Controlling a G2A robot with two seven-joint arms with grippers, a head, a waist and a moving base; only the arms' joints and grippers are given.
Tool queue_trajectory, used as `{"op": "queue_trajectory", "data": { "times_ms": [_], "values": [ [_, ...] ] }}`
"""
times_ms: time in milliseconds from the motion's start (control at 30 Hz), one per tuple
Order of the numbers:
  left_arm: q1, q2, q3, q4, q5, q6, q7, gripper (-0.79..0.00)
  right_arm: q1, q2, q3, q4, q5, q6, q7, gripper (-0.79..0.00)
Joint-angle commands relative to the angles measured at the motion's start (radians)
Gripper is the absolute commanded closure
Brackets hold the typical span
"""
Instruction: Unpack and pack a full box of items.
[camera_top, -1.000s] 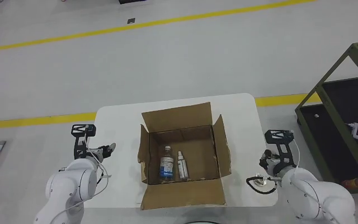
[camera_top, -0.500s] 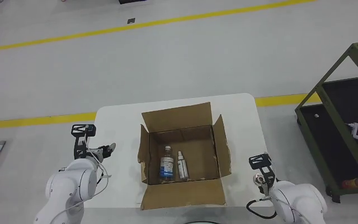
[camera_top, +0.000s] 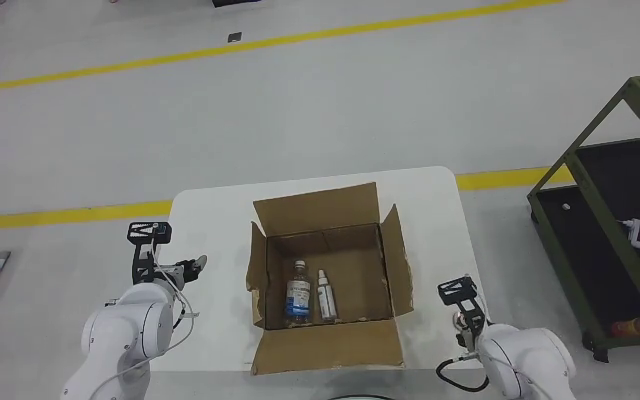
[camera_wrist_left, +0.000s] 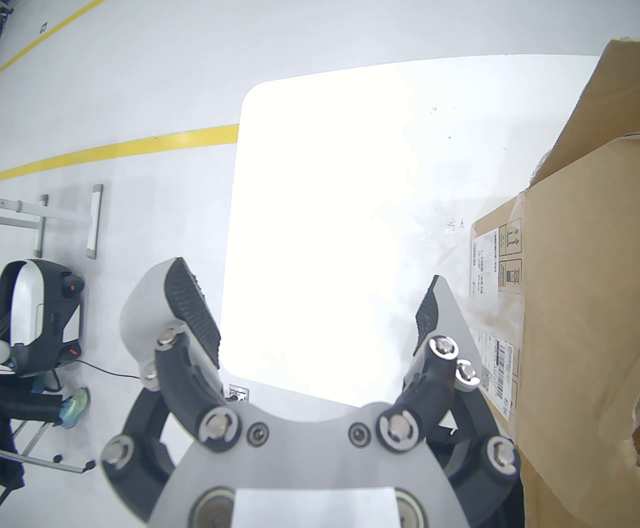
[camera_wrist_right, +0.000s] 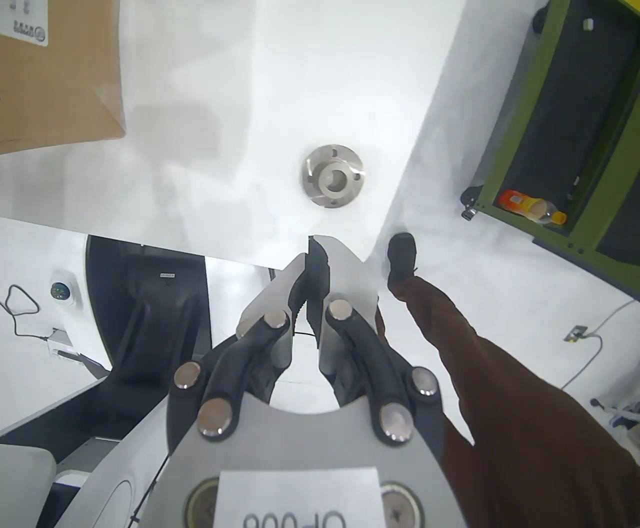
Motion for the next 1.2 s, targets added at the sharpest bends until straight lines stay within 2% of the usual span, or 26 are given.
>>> {"op": "queue_trajectory", "data": {
  "times_ms": [0,267,433,533,633,667,900,1167],
  "values": [
    [0.0,0.0,0.0,0.0,0.0,0.0,0.0,-0.785,0.02,0.001,0.023,0.037,0.052,-0.02,-0.008,0.0],
    [0.0,0.0,0.0,0.0,0.0,0.0,0.0,-0.785,0.139,0.017,0.116,0.187,0.187,-0.16,0.024,0.0],
    [0.0,0.0,0.0,0.0,0.0,0.0,0.0,-0.785,0.206,0.026,0.076,0.248,0.135,-0.215,0.068,0.0],
    [0.0,0.0,0.0,0.0,0.0,0.0,0.0,-0.785,0.23,0.027,0.039,0.266,0.081,-0.213,0.071,-0.003],
    [0.0,0.0,0.0,0.0,0.0,0.0,0.0,-0.785,0.238,0.028,0.008,0.281,0.055,-0.214,0.075,-0.203],
    [0.0,0.0,0.0,0.0,0.0,0.0,0.0,-0.785,0.24,0.028,0.003,0.285,0.048,-0.21,0.074,-0.228],
    [0.0,0.0,0.0,0.0,0.0,0.0,0.0,-0.785,0.234,0.033,0.004,0.307,0.063,-0.221,0.058,-0.296],
    [0.0,0.0,0.0,0.0,0.0,0.0,0.0,-0.785,0.211,0.042,0.037,0.329,0.091,-0.241,0.01,-0.299]
  ]
}}
